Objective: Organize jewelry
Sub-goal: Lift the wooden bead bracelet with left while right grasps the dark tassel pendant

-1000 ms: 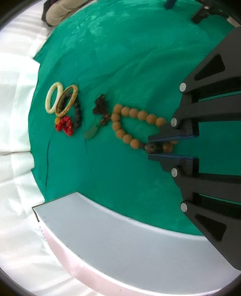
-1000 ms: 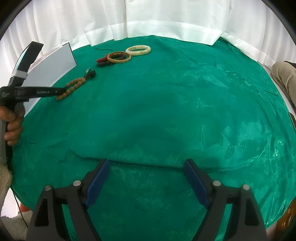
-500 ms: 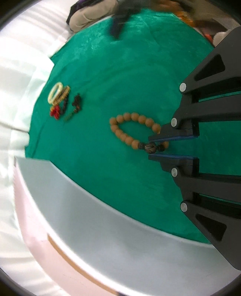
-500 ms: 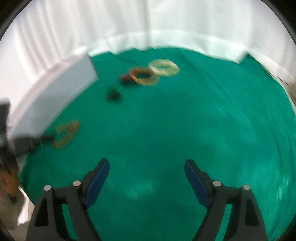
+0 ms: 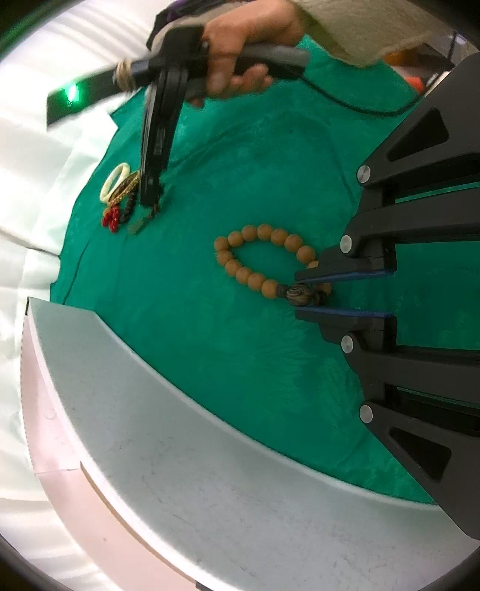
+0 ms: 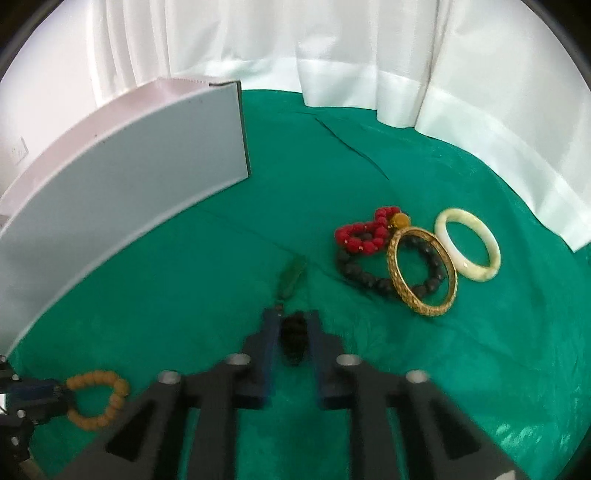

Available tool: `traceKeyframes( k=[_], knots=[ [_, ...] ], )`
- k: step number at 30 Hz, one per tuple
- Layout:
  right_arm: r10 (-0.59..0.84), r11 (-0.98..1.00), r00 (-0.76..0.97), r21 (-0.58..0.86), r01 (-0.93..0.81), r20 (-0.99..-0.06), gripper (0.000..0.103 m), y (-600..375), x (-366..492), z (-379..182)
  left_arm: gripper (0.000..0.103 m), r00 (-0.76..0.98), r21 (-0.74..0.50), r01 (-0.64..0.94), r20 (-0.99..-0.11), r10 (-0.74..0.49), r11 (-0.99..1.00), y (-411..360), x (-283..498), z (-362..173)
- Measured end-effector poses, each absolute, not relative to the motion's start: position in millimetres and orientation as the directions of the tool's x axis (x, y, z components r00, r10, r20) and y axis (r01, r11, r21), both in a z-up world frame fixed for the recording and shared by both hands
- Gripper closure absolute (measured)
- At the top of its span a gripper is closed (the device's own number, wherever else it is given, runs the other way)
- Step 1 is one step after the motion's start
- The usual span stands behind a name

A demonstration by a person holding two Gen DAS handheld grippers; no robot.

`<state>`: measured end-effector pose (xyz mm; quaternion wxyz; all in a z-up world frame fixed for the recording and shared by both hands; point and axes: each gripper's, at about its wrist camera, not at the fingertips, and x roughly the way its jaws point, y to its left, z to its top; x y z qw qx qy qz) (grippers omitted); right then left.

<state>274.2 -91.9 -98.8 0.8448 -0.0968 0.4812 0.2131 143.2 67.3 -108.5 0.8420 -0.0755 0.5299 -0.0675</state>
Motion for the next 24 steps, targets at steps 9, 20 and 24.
traceKeyframes(
  k=[9, 20, 24],
  knots=[
    [0.454, 0.879, 0.378, 0.338, -0.336, -0.807, 0.091, -162.4, 224.6, -50.2, 0.093, 0.464, -0.309, 0.056, -0.834, -0.299, 0.949, 67.1, 142.3, -78.0],
    [0.5, 0.856, 0.394, 0.371, -0.36, -0.772, 0.099, -172.5, 168.0, -22.2, 0.093, 0.523, -0.35, 0.112, -0.775, -0.355, 0.93, 51.8, 137.9, -18.6],
    [0.511, 0.85, 0.396, 0.381, -0.363, -0.763, 0.102, -177.4, 167.3, -14.7, 0.093, 0.536, -0.358, 0.104, -0.766, -0.355, 0.928, 53.7, 135.4, -10.3]
  ],
)
